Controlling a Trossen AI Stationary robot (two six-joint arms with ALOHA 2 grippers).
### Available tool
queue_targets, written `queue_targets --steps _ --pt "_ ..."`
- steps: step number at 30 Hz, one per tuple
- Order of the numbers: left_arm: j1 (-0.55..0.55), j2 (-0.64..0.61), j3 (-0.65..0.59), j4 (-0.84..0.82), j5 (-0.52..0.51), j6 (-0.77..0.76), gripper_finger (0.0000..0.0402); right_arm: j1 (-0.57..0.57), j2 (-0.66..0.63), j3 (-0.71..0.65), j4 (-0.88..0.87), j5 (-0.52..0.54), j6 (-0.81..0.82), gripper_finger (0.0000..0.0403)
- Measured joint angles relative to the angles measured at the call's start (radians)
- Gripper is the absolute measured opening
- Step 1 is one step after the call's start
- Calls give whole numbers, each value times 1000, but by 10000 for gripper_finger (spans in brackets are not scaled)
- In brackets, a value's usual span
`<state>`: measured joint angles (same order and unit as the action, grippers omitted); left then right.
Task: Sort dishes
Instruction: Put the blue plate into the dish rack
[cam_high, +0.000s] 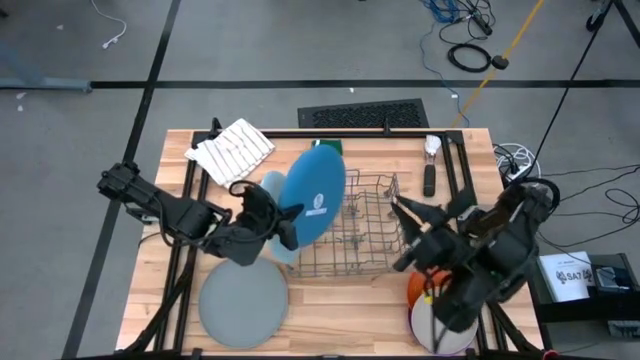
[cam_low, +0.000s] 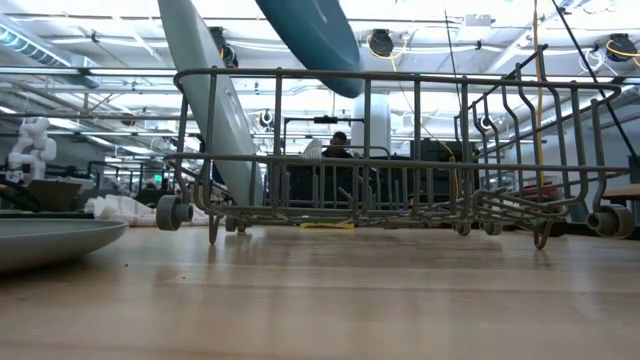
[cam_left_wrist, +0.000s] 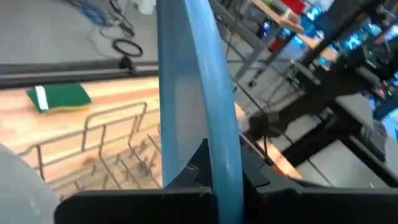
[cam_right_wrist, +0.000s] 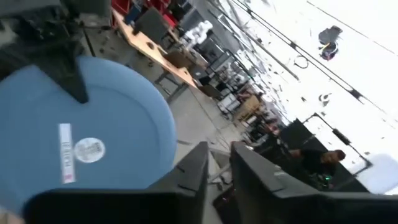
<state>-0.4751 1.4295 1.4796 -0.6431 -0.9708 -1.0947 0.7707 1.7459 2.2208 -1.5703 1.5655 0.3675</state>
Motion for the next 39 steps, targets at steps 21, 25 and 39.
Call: queue_targets --steps 21,25,39 --pt "-1 104 1 -238 -2 -271 12 22 -225 -274 -1 6 227 1" --pt "0 149 1 -269 -7 -336 12 22 -222 -318 7 -2 272 1" --pt "-58 128 43 -299 -87 -445 12 78 -223 -459 91 -10 403 0"
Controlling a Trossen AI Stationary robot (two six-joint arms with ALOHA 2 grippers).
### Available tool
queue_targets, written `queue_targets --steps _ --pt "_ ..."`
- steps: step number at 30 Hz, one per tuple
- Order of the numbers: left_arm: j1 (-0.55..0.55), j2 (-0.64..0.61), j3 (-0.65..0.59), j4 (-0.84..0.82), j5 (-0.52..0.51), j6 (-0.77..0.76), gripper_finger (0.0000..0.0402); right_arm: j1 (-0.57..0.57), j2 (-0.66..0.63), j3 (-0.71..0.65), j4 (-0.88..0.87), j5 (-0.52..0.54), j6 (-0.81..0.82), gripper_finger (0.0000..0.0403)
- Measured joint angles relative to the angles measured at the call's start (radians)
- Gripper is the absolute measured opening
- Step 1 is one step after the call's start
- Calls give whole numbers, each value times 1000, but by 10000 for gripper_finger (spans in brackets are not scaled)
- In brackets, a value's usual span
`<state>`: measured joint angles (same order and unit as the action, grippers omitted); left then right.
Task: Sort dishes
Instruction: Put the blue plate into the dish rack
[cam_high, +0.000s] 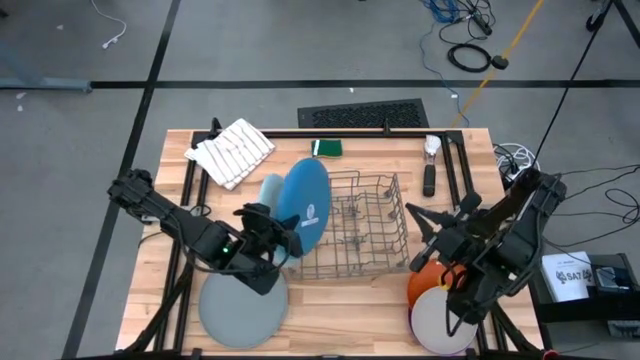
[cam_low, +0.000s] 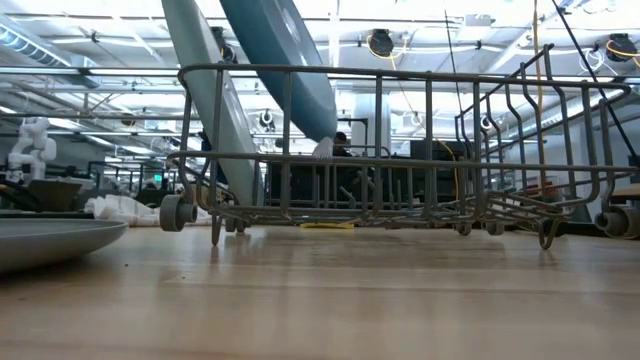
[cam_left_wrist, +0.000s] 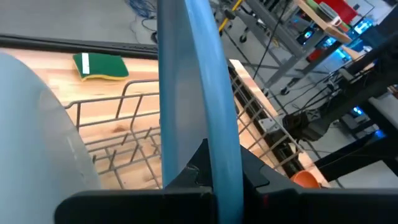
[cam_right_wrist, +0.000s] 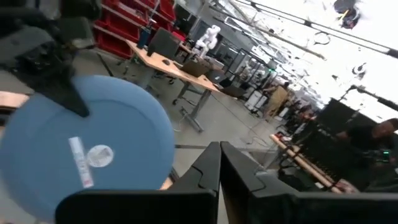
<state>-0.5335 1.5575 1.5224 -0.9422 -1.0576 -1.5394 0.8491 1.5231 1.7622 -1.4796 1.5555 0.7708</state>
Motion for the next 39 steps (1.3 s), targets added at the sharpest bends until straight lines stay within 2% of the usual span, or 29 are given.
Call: queue_targets --steps 6,12,16,19,25,30,33,39 --pt "-6 0 28 -48 -14 -4 12 2 1 0 15 -185 -34 0" --pt "-5 3 28 -54 -3 -22 12 -10 8 -39 28 -226 -28 0" --pt "-18 11 29 -52 3 -27 12 -67 8 -79 73 -226 -22 0" --pt "-26 12 29 -48 2 -26 12 -146 8 -131 197 -249 -74 0" --pt "-49 14 29 -45 -8 -26 12 -299 8 -293 675 -530 -488 0" --pt "-71 14 29 -46 -23 -18 12 -354 8 -376 1095 -722 -808 0" --pt "-77 14 29 -47 -24 -16 12 -383 7 -387 1198 -786 -885 0" --pt "-77 14 29 -45 -27 2 14 -492 7 -434 1226 -862 -878 0"
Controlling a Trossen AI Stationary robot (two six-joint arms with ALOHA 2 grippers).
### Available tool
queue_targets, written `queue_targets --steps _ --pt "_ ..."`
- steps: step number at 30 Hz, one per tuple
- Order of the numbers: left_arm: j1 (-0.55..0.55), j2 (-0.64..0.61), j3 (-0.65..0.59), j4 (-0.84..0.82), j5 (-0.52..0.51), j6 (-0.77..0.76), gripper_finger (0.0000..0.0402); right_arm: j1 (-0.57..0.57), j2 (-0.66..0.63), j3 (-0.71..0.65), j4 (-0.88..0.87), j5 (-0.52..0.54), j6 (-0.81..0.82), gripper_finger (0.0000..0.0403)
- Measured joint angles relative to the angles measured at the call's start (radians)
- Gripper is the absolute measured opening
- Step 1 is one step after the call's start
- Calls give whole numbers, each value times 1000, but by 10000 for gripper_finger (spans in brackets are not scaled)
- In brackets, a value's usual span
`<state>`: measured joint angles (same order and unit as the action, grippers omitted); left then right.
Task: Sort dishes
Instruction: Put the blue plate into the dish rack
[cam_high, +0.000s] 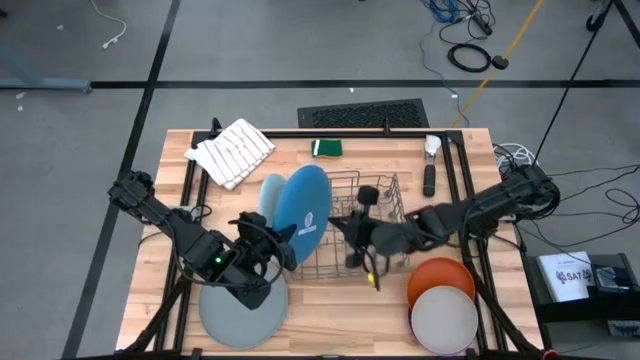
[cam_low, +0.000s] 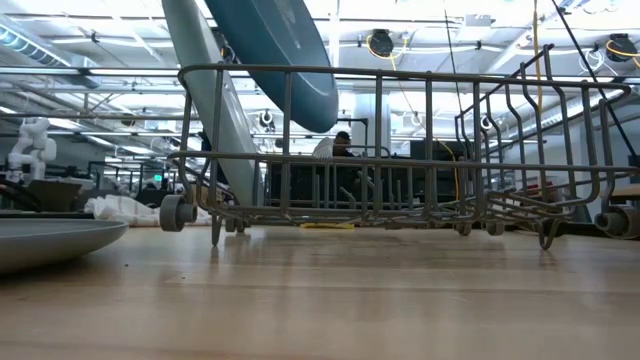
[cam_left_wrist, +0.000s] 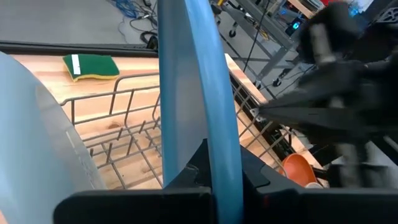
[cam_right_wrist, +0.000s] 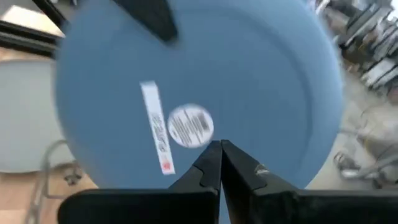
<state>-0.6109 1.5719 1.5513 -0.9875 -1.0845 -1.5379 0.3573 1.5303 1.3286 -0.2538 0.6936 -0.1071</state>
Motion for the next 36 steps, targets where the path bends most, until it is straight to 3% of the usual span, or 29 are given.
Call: queue_targets --steps 6,11,24,36 --pt "0 0 0 0 -21 9 17 -130 3 -67 20 -60 57 0" --pt "-3 0 0 1 -25 9 18 -217 6 -133 132 -203 64 0" --pt "-13 0 -1 0 -57 9 20 -292 71 -167 266 -333 25 0" --pt "-18 0 -2 2 -68 6 20 -310 103 -167 302 -363 28 0"
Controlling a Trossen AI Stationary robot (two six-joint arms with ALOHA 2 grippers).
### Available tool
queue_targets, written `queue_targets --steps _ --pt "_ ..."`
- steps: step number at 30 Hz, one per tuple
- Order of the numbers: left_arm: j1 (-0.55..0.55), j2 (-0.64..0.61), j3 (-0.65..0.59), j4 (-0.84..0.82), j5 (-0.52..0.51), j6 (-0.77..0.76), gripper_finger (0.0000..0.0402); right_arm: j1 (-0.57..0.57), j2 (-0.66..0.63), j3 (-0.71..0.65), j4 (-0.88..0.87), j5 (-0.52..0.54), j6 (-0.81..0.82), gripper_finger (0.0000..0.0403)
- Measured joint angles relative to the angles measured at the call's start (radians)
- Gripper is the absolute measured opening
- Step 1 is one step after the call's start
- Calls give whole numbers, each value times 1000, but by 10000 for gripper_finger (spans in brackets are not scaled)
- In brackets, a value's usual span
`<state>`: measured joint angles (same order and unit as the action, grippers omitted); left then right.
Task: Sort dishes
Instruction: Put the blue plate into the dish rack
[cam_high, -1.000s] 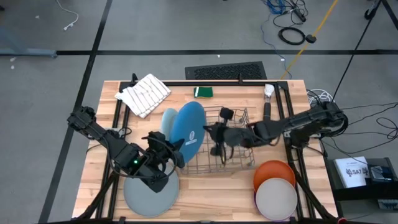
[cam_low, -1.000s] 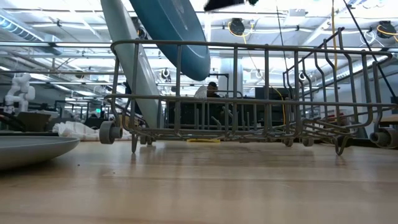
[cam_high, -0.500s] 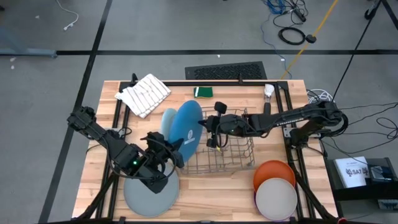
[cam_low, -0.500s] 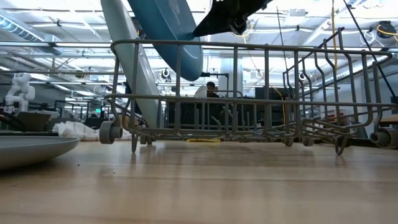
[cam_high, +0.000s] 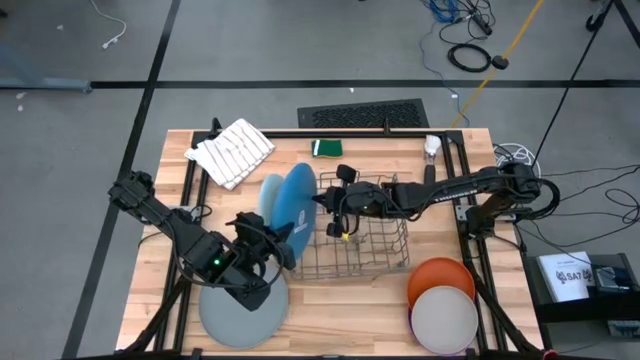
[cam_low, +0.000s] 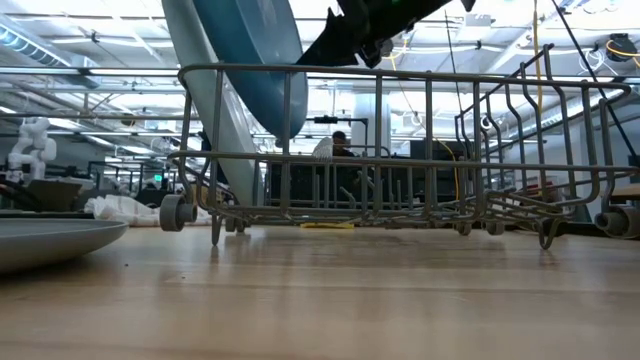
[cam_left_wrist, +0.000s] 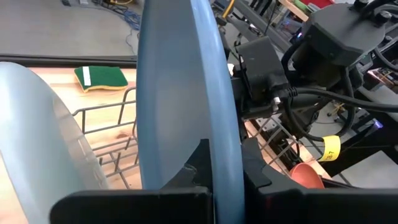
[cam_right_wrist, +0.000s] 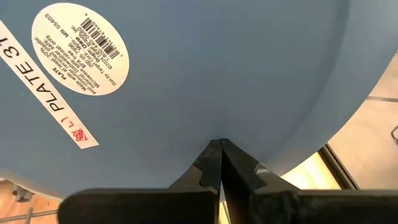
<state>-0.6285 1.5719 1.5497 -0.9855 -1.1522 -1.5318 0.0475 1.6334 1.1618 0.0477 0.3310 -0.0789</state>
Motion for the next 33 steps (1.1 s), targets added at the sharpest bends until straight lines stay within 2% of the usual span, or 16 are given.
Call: queue_targets --steps 9,18,21,33 --pt "3 0 0 0 24 -8 26 -2 33 0 9 -16 4 0" --pt "42 3 3 72 91 -12 109 -5 41 -1 -7 -15 12 0" --pt "59 8 4 108 94 -11 125 -10 41 -1 -14 -15 16 0" --pt "96 47 3 129 114 -8 130 -19 41 -1 -23 -18 20 0"
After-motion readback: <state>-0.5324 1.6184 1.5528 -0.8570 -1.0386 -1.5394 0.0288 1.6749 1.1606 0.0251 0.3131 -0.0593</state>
